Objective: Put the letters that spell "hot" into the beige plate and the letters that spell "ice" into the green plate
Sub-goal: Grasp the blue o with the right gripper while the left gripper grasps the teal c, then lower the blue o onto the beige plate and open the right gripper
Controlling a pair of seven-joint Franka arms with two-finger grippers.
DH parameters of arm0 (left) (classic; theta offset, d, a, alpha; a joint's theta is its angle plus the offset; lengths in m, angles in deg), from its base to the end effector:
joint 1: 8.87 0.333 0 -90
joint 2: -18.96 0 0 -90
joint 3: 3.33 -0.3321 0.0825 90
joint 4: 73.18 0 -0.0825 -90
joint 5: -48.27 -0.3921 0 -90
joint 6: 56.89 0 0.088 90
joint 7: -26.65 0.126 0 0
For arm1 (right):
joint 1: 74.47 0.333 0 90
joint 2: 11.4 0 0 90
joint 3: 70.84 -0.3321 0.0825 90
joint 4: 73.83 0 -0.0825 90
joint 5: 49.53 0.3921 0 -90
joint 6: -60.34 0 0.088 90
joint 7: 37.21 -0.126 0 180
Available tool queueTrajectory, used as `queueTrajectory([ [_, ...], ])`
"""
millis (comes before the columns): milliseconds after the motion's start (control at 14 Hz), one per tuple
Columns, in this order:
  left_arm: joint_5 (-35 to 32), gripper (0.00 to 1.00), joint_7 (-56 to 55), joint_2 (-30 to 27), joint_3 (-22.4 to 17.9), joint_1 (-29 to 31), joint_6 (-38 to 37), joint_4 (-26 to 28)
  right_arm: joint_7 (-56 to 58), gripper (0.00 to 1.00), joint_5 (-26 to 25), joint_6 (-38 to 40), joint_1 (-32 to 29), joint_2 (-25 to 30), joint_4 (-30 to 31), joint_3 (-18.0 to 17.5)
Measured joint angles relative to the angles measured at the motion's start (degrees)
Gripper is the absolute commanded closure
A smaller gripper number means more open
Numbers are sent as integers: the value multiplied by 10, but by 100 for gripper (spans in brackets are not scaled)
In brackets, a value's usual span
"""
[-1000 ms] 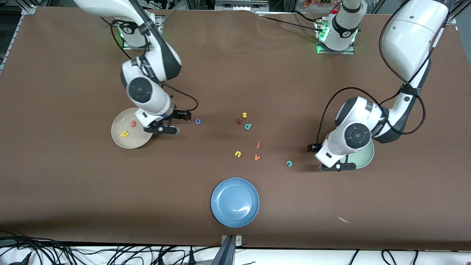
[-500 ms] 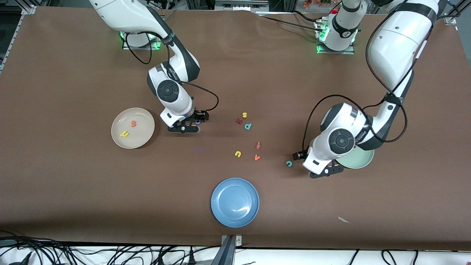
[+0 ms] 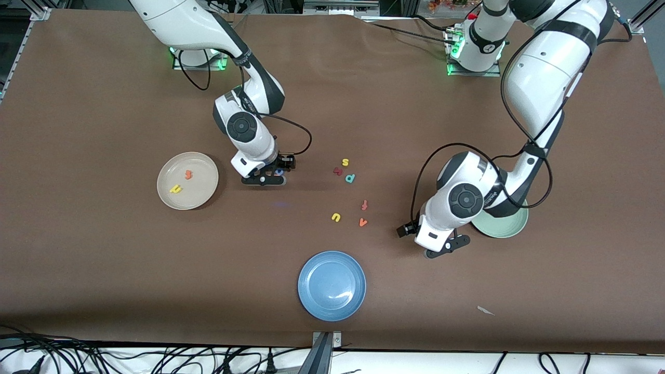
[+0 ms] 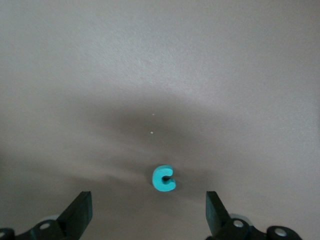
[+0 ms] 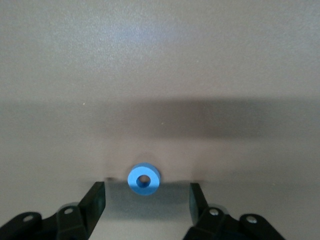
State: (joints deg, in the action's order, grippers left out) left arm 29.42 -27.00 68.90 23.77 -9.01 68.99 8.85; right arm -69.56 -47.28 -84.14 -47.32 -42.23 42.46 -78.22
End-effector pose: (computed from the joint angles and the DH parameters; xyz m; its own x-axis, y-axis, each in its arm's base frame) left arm 0.6910 -0.2649 0.1957 0.9146 0.3969 -0.0768 0.4013 -0.9144 0.0534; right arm 0.4991 0.3437 0.1641 0.9964 -0.0089 -0.0845 -0.0131 -0.9987 -0.0497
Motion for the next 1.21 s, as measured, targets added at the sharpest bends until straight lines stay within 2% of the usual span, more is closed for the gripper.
queueTrajectory([
  [71, 0, 0, -6, 4, 0, -3, 3, 0, 0, 46, 0, 0, 1, -1, 0, 0],
  [214, 0, 0, -15, 9, -3, -11, 6, -1, 0, 55, -1, 0, 2, -3, 0, 0],
  [286, 0, 0, -20, 10, -7, -16, 8, -1, 0, 63, -1, 0, 1, -2, 0, 1],
  [500, 0, 5, -27, 15, -18, -27, 22, -2, 0, 80, -1, 0, 2, -1, 0, 2],
  [929, 0, 22, -37, 26, -26, -34, 31, -2, 0, 81, -1, 4, 3, 1, -1, 1],
  [1214, 0, 33, -44, 28, -30, -37, 33, -2, 0, 81, -1, 86, 3, 41, -21, 30],
])
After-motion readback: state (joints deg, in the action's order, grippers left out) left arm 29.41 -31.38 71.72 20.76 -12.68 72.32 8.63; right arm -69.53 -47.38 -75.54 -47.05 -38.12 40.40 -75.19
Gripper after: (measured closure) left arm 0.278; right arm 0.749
